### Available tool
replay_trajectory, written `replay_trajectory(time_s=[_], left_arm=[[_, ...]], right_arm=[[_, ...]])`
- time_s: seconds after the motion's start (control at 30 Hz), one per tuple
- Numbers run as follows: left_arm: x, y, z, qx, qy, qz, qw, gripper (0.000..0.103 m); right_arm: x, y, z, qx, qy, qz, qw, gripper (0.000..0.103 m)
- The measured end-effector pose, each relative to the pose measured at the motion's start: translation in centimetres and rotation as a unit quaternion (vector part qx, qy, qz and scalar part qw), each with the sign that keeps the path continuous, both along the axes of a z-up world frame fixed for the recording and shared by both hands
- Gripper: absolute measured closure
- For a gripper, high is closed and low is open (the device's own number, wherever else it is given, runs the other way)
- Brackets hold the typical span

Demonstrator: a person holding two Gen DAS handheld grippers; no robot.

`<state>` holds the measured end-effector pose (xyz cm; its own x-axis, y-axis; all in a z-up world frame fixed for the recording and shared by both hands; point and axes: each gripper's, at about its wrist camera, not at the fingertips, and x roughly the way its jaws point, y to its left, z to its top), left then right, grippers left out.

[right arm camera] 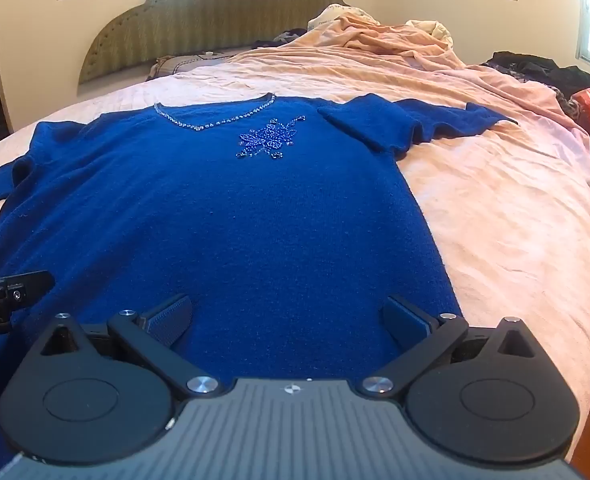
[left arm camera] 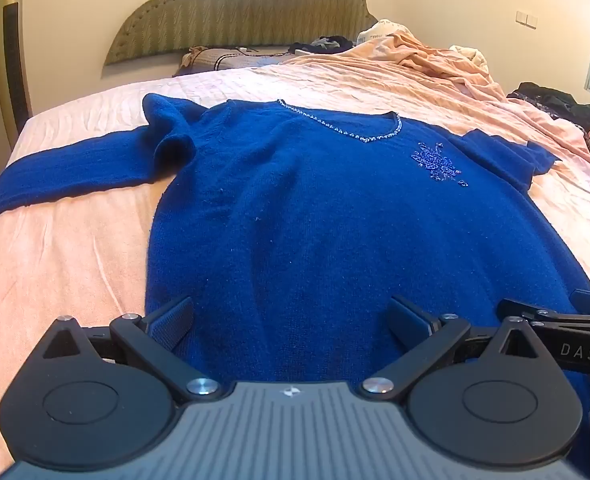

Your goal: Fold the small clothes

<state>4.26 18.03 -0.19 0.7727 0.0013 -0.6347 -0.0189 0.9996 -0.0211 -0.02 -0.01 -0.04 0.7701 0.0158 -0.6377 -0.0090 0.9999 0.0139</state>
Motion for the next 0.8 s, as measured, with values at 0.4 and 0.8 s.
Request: replay_trajectory(time_s=[0.4, 0.8], left_arm=[[0.00, 0.16, -0.02, -0.003, -0.002, 0.000, 1.0000, 0.000], [0.00, 0.31, -0.04, -0.003, -0.002, 0.000, 1.0000, 0.000]], right_arm=[[0.02, -0.03, -0.01, 0.003, 0.002, 0.000, 1.000, 0.000], [0.02, -0.02, -0.01, 0.003, 0.001, 0.000, 1.000, 0.000]])
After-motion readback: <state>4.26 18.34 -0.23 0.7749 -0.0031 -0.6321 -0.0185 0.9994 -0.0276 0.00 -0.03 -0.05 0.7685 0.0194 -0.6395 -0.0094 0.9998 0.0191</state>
